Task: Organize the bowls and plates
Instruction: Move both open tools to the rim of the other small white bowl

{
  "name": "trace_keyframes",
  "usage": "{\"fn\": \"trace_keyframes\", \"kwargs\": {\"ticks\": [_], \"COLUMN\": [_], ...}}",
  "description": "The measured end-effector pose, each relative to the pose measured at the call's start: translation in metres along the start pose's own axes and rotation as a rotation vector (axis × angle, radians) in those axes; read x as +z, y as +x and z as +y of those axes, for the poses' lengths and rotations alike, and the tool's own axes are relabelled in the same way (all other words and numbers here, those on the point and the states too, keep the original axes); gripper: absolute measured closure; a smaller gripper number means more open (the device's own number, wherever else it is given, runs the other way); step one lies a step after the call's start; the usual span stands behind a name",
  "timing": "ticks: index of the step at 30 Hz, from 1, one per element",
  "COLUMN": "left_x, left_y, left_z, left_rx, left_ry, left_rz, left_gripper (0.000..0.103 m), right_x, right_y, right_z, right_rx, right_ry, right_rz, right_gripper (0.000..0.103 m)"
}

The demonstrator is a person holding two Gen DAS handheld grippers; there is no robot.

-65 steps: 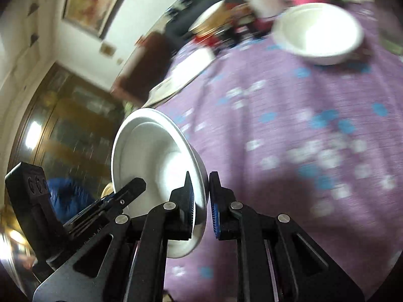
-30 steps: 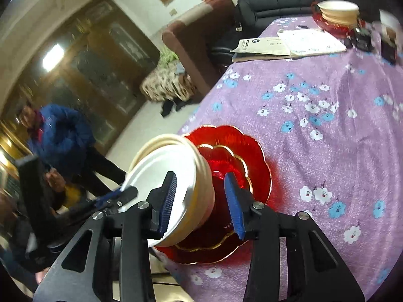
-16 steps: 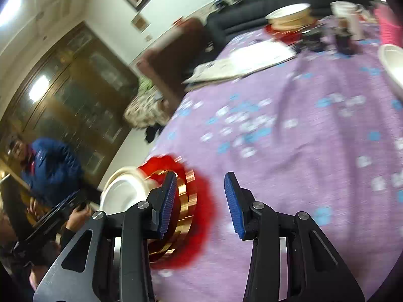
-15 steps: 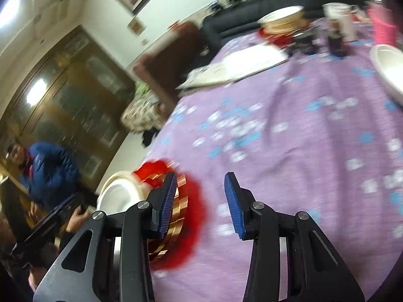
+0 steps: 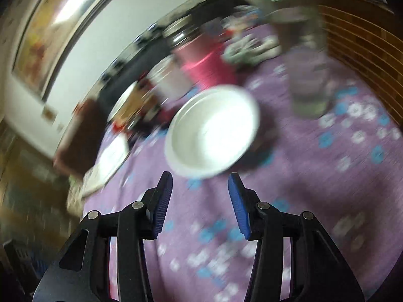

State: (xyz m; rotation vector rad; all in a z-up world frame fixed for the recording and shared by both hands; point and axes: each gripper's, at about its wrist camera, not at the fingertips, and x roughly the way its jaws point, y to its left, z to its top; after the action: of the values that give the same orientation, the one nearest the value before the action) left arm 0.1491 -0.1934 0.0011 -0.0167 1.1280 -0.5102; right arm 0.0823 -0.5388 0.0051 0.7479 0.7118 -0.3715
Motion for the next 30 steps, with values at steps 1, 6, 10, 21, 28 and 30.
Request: {"fn": "trace_keyframes", "kwargs": {"ticks": [1,6,10,21,28,30], "left_x": [0.012,0.053,0.075,0.098,0.076,0.071], "left_y": [0.012,0.053,0.074,0.107,0.084,0.080], "left_z": [-0.012,-0.056,-0.081,-0.121,-0.119,-0.121], "left_rx": [-0.001,0.047,0.022,0.071,0.102,0.122], "left_ry": [0.005,0.055,0.073,0.104,0.062,0.064], "left_rz": [0.007,0.003,-0.003,-0.093,-0.210,-0.276], "left_gripper": [0.046,0.045,0.045,0.043,0.028,0.024], "right_x": [0.010,0.037,0.047,0.049,0.050,0.049], "right_y": [0.003,0.029,0.035,0.051,0.032,0.030], "right_z": [-0.007,-0.019,-0.033,-0.058,-0.058,-0.056], "right_rx": [-0.022,-0.110,-0.136,-0.022,-0.001,-0.003], "right_ry": [0.035,0.113,0.155,0.202,0.209,0.208], "right_rz": [-0.012,-0.013,-0.065,-0.024,-0.063,-0.061], "right_gripper": [0.057,0.057,0.057,0.057,0.057,0.057]}}
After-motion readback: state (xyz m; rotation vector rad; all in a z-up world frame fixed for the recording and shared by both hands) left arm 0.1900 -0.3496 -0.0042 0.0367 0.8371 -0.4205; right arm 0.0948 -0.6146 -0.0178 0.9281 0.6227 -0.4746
